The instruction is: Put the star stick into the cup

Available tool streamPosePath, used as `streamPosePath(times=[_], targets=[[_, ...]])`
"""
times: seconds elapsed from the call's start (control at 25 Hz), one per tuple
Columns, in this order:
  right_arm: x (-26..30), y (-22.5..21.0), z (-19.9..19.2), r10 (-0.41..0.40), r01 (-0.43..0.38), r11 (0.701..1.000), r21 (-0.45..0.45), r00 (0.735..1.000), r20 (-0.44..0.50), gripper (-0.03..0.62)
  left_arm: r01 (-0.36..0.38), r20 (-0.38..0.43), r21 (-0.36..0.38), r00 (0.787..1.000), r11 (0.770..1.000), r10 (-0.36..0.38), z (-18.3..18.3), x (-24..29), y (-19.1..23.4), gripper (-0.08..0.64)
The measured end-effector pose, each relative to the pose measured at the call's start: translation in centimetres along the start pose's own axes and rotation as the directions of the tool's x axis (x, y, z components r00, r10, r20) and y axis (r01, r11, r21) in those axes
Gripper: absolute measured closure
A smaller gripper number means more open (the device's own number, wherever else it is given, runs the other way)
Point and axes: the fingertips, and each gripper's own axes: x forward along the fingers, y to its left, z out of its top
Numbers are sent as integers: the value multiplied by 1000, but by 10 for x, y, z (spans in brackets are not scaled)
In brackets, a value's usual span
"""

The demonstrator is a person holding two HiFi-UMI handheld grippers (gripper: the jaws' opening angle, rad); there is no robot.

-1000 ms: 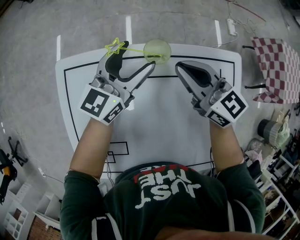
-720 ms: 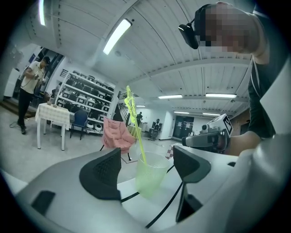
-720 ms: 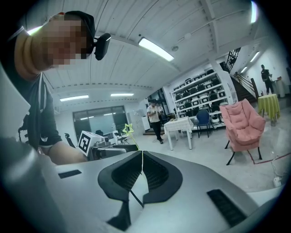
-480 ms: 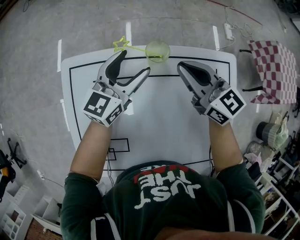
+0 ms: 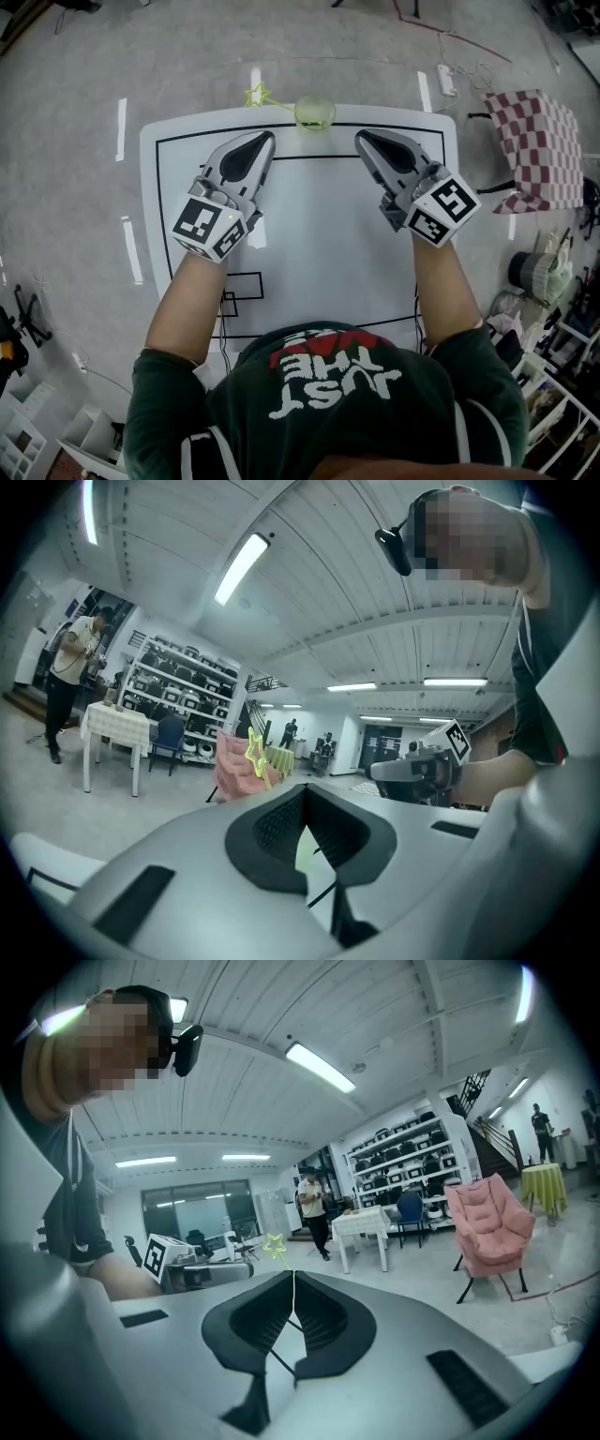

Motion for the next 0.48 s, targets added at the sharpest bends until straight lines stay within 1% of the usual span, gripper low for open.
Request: streamPosePath(times=[0.24, 0.48], targets=[[-12, 19, 18, -28, 28, 1000, -12, 1000, 2, 558, 11, 34, -8, 999, 1000, -10, 32, -22, -9, 551], [-22, 47, 38, -59, 59, 998, -23, 998, 7, 558, 36, 44, -22, 998, 999, -35, 57, -51, -19, 551]])
